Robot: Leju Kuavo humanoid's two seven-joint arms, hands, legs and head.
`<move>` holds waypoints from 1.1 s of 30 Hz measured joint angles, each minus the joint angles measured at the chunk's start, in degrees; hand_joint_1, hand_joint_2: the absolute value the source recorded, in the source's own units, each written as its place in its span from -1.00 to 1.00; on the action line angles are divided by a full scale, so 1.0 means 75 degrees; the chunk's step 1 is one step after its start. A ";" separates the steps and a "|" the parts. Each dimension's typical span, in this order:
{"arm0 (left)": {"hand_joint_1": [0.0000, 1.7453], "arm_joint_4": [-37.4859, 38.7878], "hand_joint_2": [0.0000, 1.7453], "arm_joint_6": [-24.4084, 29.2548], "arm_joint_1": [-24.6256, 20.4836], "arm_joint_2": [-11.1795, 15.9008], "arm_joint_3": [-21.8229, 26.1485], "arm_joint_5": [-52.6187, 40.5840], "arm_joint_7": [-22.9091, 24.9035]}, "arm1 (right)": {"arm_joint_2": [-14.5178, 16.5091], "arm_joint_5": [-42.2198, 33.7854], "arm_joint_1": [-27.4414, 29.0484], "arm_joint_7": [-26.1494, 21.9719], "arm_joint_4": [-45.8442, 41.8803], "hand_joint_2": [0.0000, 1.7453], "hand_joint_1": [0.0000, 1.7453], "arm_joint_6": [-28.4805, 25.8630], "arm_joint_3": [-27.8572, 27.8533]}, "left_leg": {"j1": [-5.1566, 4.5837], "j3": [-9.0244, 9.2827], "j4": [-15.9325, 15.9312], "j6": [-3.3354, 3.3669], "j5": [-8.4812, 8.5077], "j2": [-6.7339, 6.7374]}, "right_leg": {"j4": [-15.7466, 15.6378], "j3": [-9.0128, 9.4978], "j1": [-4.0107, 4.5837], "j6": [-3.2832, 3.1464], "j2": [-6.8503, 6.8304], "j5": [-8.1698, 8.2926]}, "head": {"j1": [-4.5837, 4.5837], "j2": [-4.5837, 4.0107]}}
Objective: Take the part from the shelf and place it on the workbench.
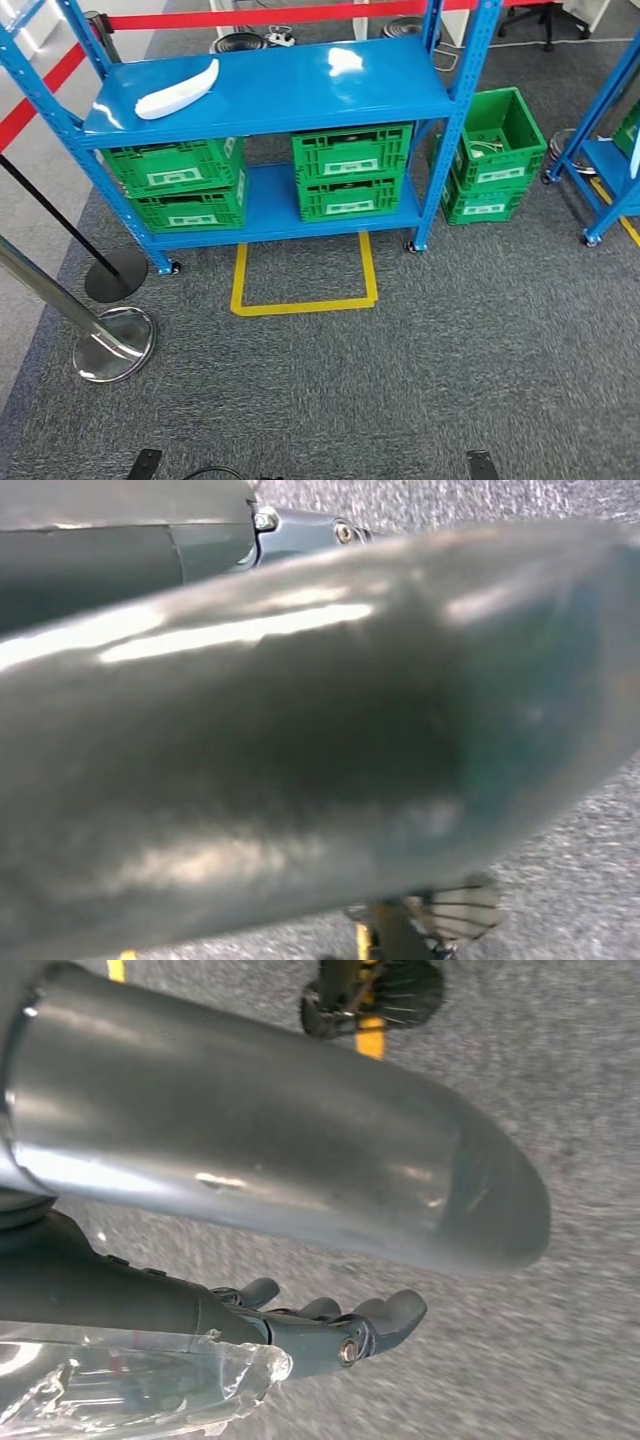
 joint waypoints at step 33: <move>-1.00 0.0003 -1.00 0.0020 -0.0045 -0.0013 0.0074 -0.0004 -0.0002 | 0.0028 0.0056 -0.0049 -0.0027 0.0020 -1.00 -1.00 -0.0076 -0.0011 | 0.0000 0.0467 -0.0726 -0.0117 0.0644 0.0441 | 0.0069 -0.0216 -0.0003 0.0094 -0.0208 0.0012 | -0.0071 0.0000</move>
